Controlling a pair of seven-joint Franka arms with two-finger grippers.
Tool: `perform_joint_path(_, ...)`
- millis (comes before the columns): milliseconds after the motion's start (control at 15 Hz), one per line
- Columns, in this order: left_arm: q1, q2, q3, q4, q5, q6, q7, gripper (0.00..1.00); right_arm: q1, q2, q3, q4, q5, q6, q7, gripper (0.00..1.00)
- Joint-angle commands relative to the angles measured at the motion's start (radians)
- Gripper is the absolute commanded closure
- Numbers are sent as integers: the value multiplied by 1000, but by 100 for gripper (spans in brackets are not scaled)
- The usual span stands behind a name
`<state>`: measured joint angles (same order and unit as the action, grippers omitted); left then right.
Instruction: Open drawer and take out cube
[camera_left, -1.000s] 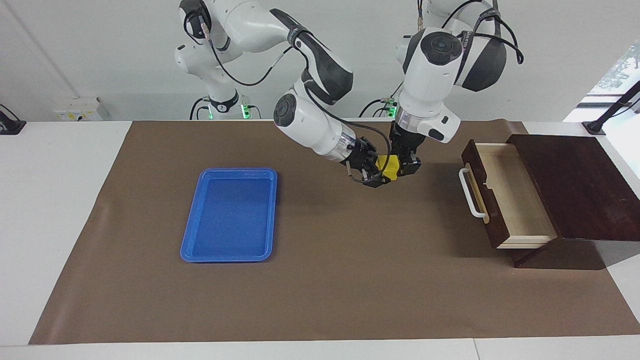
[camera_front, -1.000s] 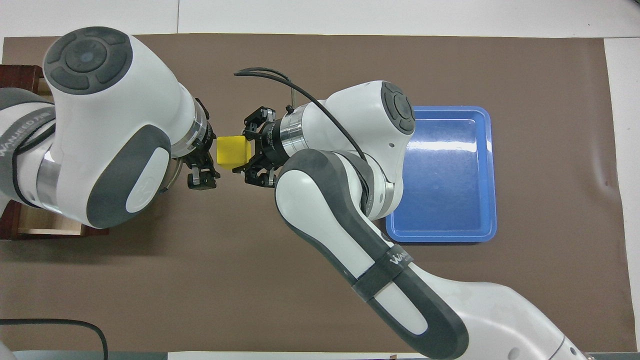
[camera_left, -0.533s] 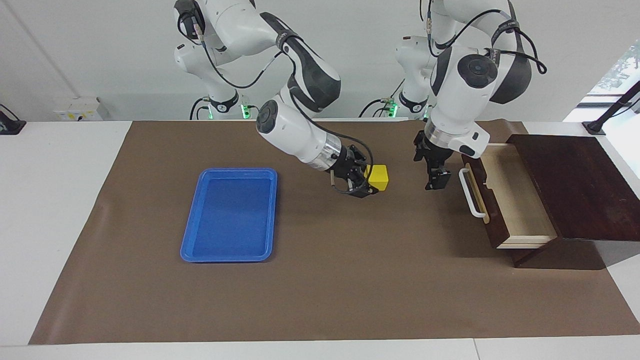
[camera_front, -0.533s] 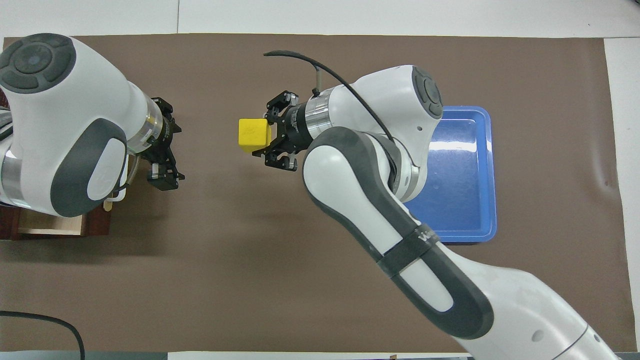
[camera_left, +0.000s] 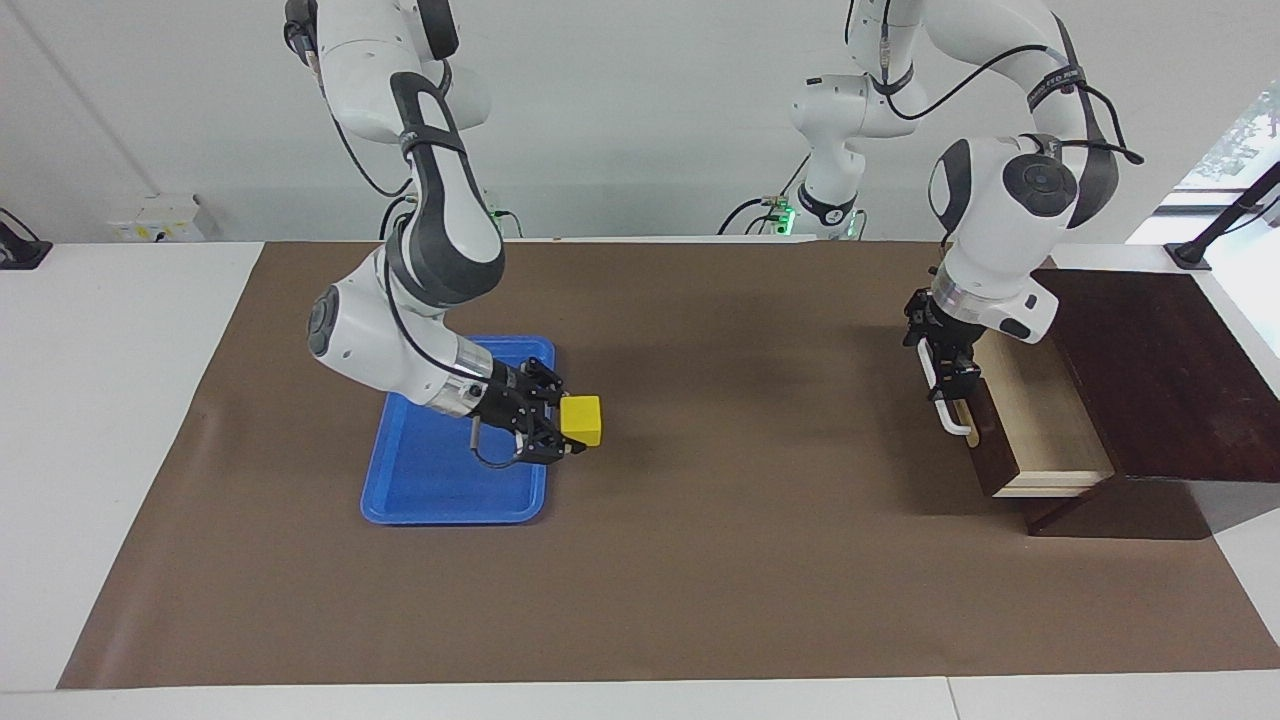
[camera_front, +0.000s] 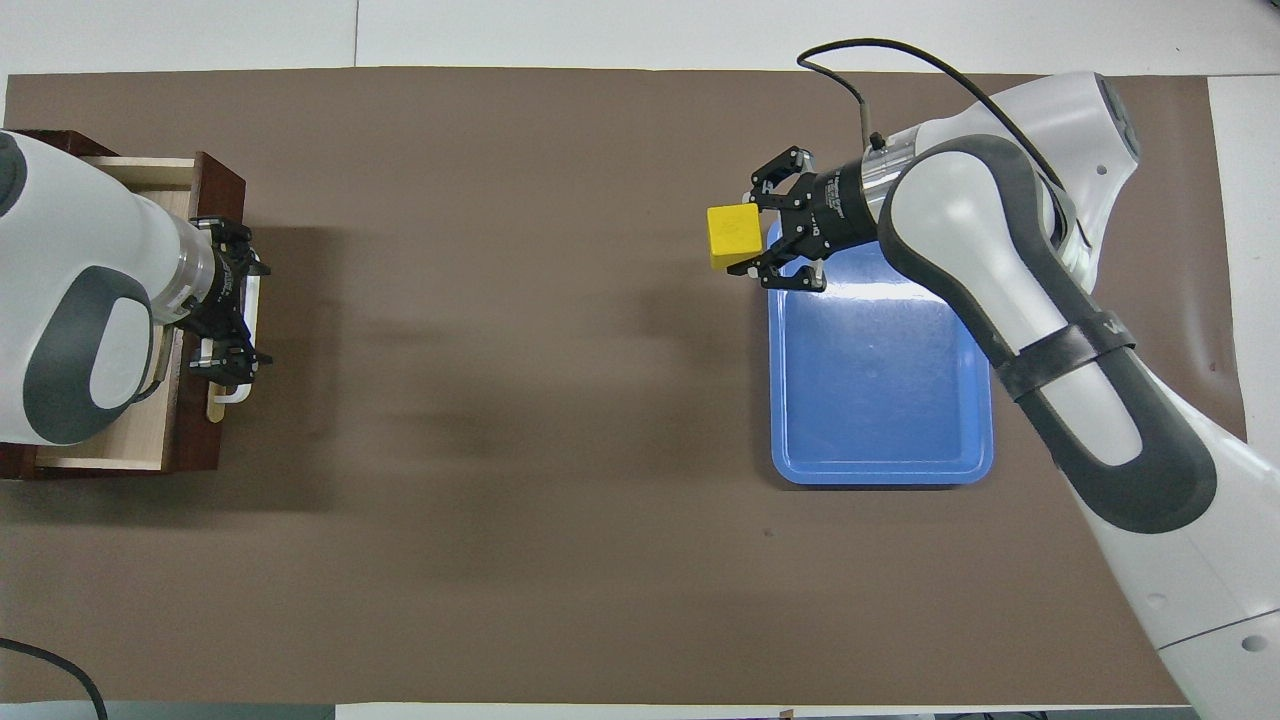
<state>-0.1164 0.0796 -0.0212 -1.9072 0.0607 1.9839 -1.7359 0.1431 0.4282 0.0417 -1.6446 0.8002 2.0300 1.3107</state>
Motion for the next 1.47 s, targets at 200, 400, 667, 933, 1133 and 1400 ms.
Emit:
perform_joint_path(200, 87, -37, -8, -50, 53, 46, 174, 0, -118, -150, 14, -279, -12, 29, -232, 100)
perform_joint_path(400, 133, -37, -8, -49, 97, 47, 229, 0, -180, -193, 15, -397, -10, 42, -410, 100)
perform_joint_path(667, 219, -30, -8, -39, 128, 75, 312, 0, -275, -223, 17, -515, 13, 118, -576, 100)
perform_joint_path(933, 256, -29, -8, -39, 128, 93, 352, 0, -281, -204, 17, -526, 56, 116, -604, 100)
perform_joint_path(1133, 258, -29, -8, -41, 128, 90, 351, 0, -266, -177, 20, -524, 98, 159, -604, 100)
perform_joint_path(1400, 242, -30, -11, -38, 128, 89, 348, 0, -235, -158, 18, -526, 102, 182, -610, 100)
